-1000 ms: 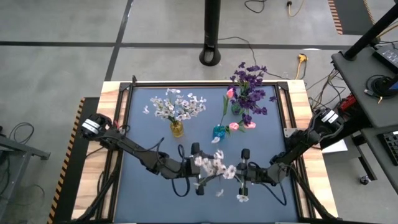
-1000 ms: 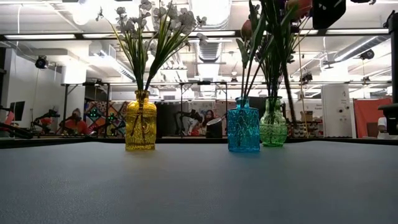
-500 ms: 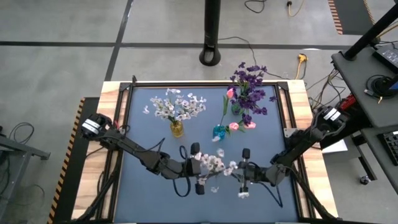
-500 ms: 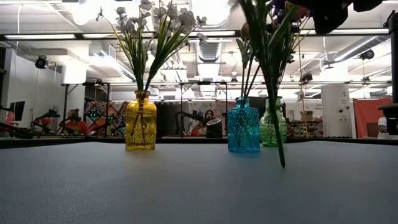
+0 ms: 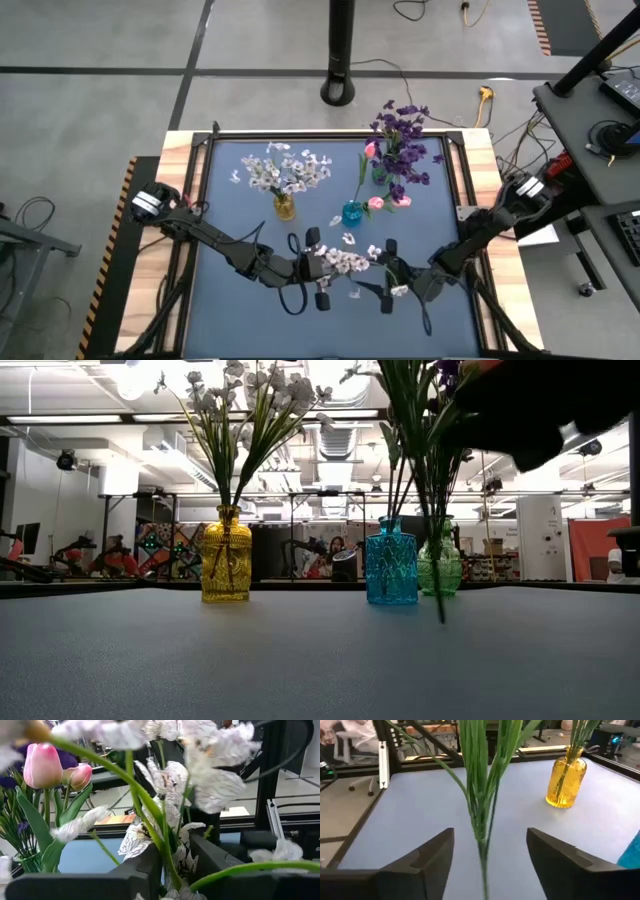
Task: Sort flowers into vase by color
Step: Put the white flowers into the yellow flower vase
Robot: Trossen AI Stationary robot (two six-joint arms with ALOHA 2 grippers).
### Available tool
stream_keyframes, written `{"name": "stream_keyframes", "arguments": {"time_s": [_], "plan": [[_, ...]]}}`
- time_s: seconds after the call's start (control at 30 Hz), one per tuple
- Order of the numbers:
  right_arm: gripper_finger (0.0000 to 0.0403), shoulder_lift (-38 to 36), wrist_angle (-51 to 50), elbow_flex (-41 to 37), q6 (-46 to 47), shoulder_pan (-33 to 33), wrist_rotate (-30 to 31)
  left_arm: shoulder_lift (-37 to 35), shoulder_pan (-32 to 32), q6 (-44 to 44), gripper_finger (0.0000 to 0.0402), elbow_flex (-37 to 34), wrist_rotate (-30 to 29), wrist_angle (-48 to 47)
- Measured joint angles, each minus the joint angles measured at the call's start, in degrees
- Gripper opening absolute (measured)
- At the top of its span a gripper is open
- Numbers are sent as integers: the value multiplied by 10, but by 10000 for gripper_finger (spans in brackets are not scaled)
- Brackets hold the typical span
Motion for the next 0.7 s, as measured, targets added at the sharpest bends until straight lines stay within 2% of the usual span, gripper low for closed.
{"name": "stream_keyframes", "arguments": {"time_s": [0.17, 0.3, 0.43, 0.63, 0.7], "plan": [[256, 66, 89, 14, -50, -25, -14, 0, 0, 0, 77, 0, 0, 2], [230, 98, 136, 37, -94, -35, -14, 0, 0, 0, 78, 0, 0, 2], [171, 112, 127, 61, -107, -46, -14, 0, 0, 0, 78, 0, 0, 2], [44, 110, 120, 66, -111, -51, -14, 0, 0, 0, 78, 0, 0, 1], [21, 109, 121, 66, -116, -51, -14, 0, 0, 0, 80, 0, 1, 2]]}}
